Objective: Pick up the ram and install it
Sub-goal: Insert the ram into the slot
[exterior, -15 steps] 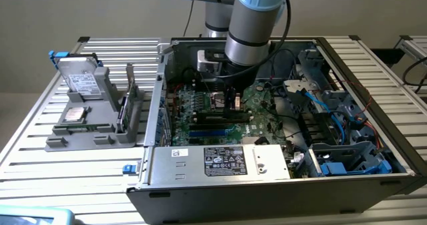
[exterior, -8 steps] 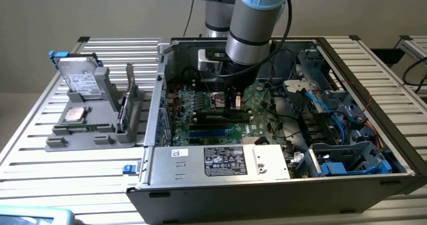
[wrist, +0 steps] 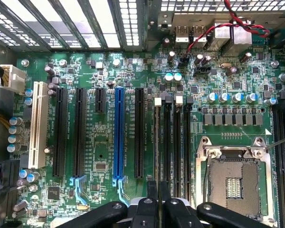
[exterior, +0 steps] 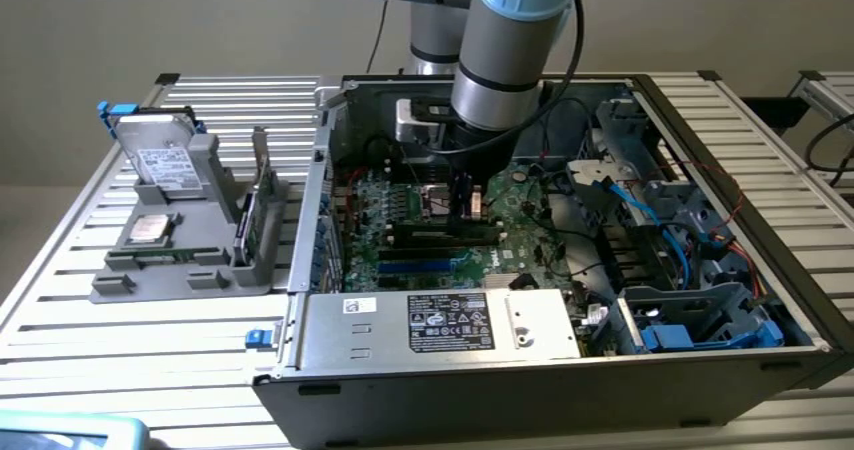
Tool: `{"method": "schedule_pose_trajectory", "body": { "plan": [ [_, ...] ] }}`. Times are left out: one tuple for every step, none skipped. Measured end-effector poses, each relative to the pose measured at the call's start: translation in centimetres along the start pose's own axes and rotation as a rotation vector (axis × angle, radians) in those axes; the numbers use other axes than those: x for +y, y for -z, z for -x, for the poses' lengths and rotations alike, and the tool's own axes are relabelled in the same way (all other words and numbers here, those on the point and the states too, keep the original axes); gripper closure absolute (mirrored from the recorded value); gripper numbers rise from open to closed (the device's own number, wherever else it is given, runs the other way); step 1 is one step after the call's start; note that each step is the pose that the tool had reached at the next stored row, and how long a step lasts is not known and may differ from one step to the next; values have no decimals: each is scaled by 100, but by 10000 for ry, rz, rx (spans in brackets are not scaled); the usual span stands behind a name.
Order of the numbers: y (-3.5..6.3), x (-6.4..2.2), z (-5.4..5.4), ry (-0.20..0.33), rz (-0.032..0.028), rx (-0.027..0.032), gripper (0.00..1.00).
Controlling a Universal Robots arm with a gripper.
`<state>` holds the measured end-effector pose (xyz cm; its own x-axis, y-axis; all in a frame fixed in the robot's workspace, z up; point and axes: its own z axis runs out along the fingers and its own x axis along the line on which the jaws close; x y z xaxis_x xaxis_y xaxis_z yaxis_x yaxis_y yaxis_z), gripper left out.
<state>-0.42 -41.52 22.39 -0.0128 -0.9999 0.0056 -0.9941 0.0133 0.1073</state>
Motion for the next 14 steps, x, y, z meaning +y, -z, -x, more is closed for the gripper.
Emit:
{"method": "schedule_pose_trajectory", "body": {
  "plan": [
    [-2,0,0,1,-3,-15,87],
    [-4,0,0,2,-8,-35,87],
    [-7,0,0,4,-13,-56,87],
    [-9,-1,0,5,-20,-76,87],
    [-11,-1,0,7,-28,-97,87],
    [-13,-1,0,9,-37,-118,87],
    [-13,-2,0,11,-41,-131,87],
    [-14,-2,-2,12,-42,-134,87],
    [-15,-2,-5,12,-42,-135,87],
    [-15,-2,-8,12,-42,-135,87],
    [-15,-2,-10,12,-42,-136,87],
    [-15,-2,-10,11,-42,-136,87],
    [-16,-2,-11,11,-42,-135,87],
    [-17,-2,-11,12,-42,-134,87]
  ]
}}
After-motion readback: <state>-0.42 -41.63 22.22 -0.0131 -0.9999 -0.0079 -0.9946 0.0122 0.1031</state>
